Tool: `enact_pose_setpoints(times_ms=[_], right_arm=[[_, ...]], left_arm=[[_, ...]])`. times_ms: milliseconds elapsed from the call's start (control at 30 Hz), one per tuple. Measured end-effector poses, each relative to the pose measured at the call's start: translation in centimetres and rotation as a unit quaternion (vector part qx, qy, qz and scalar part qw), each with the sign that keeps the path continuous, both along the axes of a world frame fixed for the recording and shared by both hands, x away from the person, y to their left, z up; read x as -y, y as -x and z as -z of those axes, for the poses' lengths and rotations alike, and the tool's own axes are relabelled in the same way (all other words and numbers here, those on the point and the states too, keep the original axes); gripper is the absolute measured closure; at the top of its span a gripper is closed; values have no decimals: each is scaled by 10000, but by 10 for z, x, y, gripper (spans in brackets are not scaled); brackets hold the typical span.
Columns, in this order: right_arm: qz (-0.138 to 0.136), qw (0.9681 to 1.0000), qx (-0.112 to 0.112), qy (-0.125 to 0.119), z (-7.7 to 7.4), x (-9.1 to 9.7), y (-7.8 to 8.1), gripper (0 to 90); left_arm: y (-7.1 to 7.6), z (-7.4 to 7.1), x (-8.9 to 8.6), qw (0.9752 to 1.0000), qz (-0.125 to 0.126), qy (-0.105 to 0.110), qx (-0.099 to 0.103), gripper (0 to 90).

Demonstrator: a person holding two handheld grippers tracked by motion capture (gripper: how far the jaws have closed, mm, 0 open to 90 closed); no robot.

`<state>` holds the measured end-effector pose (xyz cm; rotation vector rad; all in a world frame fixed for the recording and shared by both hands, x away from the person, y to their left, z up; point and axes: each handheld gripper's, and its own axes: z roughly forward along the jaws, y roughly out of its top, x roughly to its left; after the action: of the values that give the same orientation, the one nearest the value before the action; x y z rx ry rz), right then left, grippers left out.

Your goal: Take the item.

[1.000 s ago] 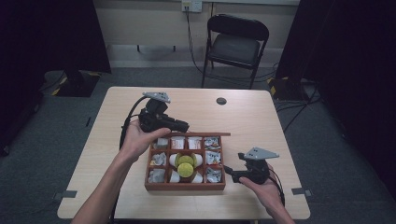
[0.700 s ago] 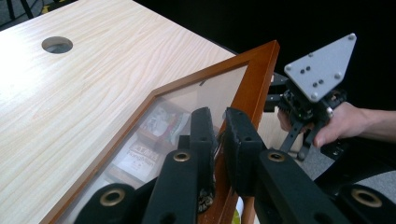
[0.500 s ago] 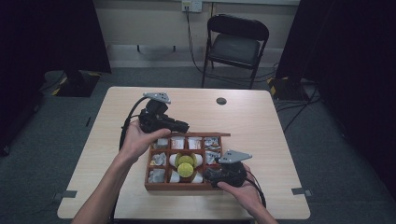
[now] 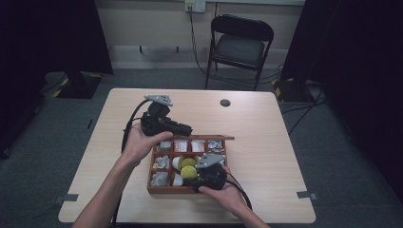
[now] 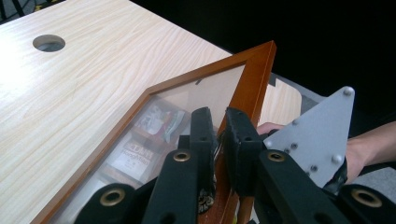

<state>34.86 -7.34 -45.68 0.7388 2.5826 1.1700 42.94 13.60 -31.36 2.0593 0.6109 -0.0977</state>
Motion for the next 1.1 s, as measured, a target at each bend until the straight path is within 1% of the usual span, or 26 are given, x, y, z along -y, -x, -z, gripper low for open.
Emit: enact_pose_setpoints(times_ms=[100, 133, 167, 267, 300, 367, 467, 533, 633, 733, 867, 933, 1100], right_arm=[[21, 10000, -48, 18, -1, -4, -2, 357], [28, 9999, -99, 98, 1, -6, -4, 354], [28, 9999, -99, 98, 1, -6, -4, 354], [7, 9996, -157, 244, 2, -7, -5, 341], [6, 9995, -165, 253, 2, -8, -6, 340], [-8, 9995, -181, 265, 2, -8, -7, 340], [-66, 9989, -222, 409, 4, -12, -11, 334], [-87, 9984, -305, 466, 4, -14, -13, 329], [-82, 9982, -302, 508, 4, -16, -15, 328], [-138, 9975, -298, 620, 5, -19, -17, 330], [-168, 9969, -368, 668, 6, -20, -18, 349], [-148, 9966, -351, 726, 6, -20, -18, 361], [-111, 9966, -372, 723, 7, -20, -19, 370]], left_arm=[[0, 0, 0, 10000, -25, 9, 17, 822], [-1, 0, 0, 10000, -30, 33, 8, 822], [-1, 0, 0, 10000, -30, 33, 8, 822], [-3, 0, -1, 10000, -49, 74, 7, 823], [-3, 0, -2, 9999, -41, 103, -26, 823], [-3, 0, -2, 9999, -35, 104, -25, 823], [-3, 0, -1, 9999, -51, 92, 6, 823], [-2, -1, -1, 10000, -58, 66, 33, 823], [-2, -1, -1, 10000, -45, 60, 21, 823], [-2, -1, -1, 10000, -48, 55, 32, 823], [-2, 0, 0, 10000, -33, 65, 26, 823], [-2, -1, 0, 10000, -36, 58, 36, 823], [-2, -1, 0, 10000, -33, 37, 62, 823]])
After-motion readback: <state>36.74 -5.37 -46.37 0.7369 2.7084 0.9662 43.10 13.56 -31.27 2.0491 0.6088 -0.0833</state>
